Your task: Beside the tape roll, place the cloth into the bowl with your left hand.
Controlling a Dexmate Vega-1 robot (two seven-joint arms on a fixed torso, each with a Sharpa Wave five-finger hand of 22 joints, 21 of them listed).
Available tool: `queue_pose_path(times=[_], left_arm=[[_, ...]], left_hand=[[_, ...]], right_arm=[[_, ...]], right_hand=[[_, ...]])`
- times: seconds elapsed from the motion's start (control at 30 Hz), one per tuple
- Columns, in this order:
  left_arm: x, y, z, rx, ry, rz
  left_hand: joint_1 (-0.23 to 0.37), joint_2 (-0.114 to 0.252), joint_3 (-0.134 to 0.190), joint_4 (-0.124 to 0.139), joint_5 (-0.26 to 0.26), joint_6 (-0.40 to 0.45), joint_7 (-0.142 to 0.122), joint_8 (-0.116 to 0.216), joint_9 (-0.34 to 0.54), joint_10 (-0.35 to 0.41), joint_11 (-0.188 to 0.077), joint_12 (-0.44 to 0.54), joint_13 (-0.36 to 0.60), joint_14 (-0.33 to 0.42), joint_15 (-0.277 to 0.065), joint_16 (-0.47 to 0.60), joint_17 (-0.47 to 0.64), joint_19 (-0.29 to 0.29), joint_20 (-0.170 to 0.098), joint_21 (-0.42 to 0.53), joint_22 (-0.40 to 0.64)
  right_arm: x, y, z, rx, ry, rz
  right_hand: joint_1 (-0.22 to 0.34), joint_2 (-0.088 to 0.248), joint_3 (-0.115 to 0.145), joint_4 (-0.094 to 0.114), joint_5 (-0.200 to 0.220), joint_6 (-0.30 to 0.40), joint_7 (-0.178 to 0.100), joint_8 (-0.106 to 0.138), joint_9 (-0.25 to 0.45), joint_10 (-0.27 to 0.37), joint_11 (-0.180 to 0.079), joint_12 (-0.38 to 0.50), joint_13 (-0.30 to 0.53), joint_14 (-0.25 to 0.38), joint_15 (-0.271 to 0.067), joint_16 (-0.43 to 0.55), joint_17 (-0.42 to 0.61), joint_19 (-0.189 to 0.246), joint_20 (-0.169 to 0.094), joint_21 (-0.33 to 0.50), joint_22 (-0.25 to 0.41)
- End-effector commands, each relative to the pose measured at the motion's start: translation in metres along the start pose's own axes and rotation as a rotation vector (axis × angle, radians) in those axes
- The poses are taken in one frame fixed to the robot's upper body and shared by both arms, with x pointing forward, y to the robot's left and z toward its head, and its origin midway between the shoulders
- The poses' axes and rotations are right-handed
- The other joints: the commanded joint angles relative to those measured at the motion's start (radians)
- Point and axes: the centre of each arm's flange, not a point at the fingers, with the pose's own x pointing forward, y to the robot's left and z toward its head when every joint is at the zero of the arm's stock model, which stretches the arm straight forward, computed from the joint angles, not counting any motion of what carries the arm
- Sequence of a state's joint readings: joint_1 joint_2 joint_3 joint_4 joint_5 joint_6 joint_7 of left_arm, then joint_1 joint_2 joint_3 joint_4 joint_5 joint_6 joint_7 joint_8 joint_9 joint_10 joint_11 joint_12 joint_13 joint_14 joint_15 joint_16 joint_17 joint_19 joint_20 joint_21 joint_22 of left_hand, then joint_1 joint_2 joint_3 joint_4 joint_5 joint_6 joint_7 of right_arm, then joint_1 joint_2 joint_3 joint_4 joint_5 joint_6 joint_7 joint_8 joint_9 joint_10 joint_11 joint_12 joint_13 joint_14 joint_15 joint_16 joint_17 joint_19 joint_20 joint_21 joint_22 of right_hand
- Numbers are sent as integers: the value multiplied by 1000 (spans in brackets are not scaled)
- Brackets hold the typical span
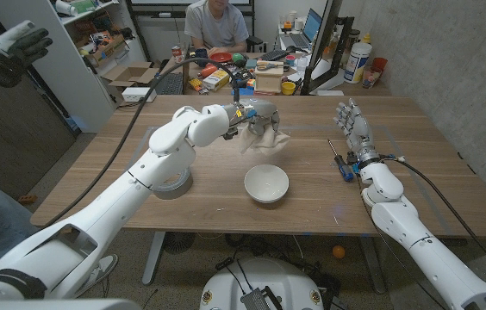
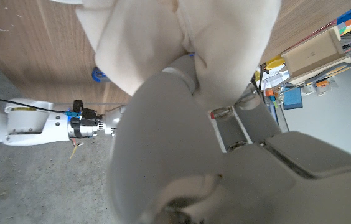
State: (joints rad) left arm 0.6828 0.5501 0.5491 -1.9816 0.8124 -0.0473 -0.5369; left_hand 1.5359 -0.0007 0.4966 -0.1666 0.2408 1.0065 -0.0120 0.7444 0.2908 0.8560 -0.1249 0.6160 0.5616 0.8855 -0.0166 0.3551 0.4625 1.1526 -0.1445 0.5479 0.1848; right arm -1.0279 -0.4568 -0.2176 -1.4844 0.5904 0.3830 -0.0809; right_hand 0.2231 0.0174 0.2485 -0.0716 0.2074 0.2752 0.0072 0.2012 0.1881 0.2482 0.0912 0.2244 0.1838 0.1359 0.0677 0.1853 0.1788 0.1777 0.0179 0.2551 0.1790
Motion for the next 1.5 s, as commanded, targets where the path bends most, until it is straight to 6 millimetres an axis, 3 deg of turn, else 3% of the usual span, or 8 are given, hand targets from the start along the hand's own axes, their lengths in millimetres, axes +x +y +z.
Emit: queue_pose_path(times=[0.03,0.43,0.97,1.5], left_arm=[[-15,-3,23,25,-89,-22],[-31,-14,45,53,-177,-45],[-18,-48,30,-31,-132,-160],[-6,-73,32,-62,-110,-257]], left_hand=[[-5,6,30,19,7,115,112,4,1,0,-10,2,95,216,-166,4,53,-9,-5,10,3],[-7,4,34,18,11,111,109,8,5,1,-9,-3,100,224,-166,1,63,-14,-5,19,2],[-11,2,40,18,16,109,107,9,5,-2,-9,-12,108,232,-163,-3,76,-21,-5,31,2],[-14,0,45,17,21,105,105,11,7,3,-10,-17,115,239,-160,-5,86,-29,-4,40,2]], right_arm=[[-4,2,1,3,-4,-13],[-4,1,-3,23,-7,-30],[-1,1,-10,30,11,-31],[6,1,-14,45,12,-24]], right_hand=[[3,9,0,-3,-3,5,1,0,3,9,0,-2,2,3,3,3,5,12,1,-1,5],[4,12,0,-4,-2,6,2,0,4,13,1,-1,2,7,1,4,5,16,0,-3,5],[4,14,0,-5,-2,7,1,-1,4,13,2,-2,2,8,1,4,5,17,1,-7,5],[3,15,-1,-5,-3,7,1,-1,4,14,1,-3,2,9,1,4,5,19,1,-10,5]])
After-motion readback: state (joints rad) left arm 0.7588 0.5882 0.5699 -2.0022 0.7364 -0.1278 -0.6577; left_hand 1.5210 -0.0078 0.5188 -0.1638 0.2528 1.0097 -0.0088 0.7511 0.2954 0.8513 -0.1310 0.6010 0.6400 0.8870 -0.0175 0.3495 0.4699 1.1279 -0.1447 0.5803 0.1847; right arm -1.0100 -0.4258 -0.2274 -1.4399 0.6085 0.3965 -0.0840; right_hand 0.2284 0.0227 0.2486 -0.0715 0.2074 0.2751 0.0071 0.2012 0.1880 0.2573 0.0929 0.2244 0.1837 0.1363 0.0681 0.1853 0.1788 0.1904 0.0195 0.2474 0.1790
